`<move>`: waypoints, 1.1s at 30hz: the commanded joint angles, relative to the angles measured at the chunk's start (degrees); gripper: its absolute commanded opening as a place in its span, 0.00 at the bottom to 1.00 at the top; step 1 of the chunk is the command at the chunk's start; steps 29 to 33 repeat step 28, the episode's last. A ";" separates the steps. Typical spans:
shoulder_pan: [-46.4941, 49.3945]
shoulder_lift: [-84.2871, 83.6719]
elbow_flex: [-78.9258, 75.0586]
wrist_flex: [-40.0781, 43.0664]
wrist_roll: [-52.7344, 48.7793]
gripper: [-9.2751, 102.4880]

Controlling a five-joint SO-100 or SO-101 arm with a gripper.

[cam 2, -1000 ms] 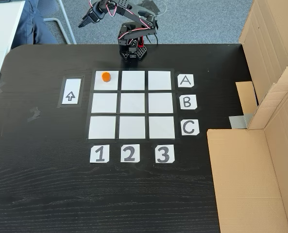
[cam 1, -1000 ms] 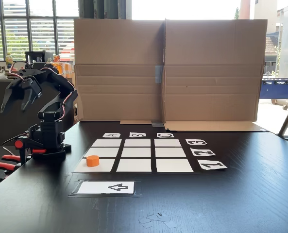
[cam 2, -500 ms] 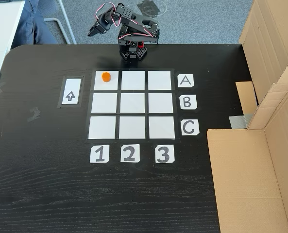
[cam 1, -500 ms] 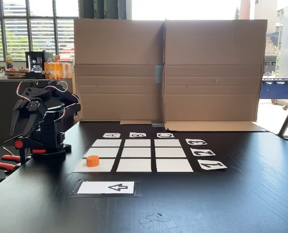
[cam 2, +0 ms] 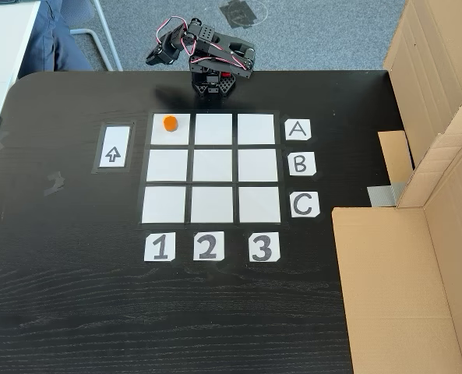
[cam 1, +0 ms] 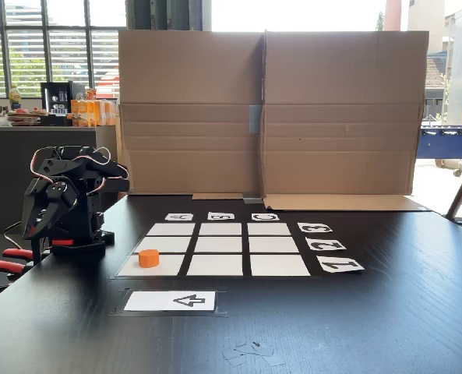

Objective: Pick up the round, orange token and place it in the grid on square A1.

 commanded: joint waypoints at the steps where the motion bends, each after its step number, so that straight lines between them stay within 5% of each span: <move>1: 8.26 0.44 1.85 -1.14 -2.64 0.09; 33: 8.96 0.44 2.64 -0.79 -2.37 0.08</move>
